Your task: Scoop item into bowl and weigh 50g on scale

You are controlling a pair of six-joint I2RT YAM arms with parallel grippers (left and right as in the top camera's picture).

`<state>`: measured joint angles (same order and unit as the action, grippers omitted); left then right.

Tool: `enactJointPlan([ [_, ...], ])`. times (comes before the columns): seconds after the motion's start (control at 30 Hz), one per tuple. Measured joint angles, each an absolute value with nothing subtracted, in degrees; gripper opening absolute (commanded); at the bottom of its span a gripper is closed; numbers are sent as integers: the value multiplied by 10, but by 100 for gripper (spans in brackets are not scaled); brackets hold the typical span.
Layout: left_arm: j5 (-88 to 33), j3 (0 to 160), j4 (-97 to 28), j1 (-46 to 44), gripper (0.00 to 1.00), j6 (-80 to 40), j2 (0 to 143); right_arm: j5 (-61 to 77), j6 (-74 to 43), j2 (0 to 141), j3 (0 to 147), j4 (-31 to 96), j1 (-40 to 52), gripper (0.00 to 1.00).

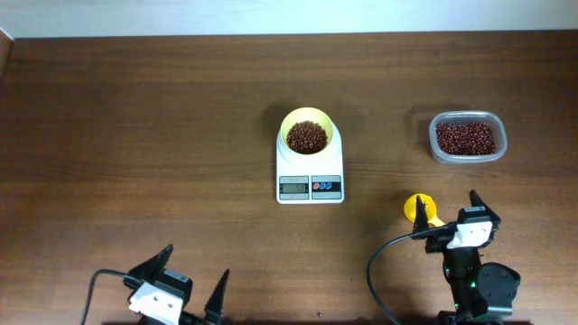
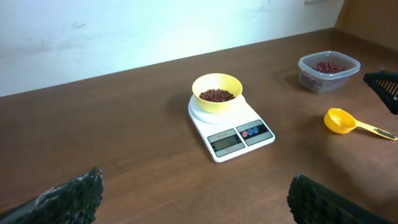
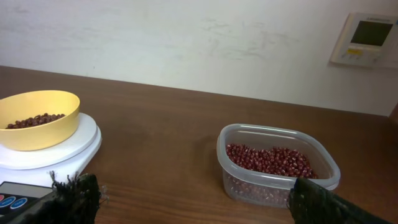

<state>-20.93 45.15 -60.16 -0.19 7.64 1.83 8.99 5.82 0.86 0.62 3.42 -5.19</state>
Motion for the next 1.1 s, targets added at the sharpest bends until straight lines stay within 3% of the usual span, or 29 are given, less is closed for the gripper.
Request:
enactJointPlan([
  [0.23,-189,416,-527,-2,99,65,8,90,58,9,6,34,-52,99],
  [0.7,-115,98,-99,-2,99,23,6,90,58,9,6,34,-52,99],
  [1.1,-111,24,-18,-2,99,23,6,90,58,9,6,34,-52,99],
])
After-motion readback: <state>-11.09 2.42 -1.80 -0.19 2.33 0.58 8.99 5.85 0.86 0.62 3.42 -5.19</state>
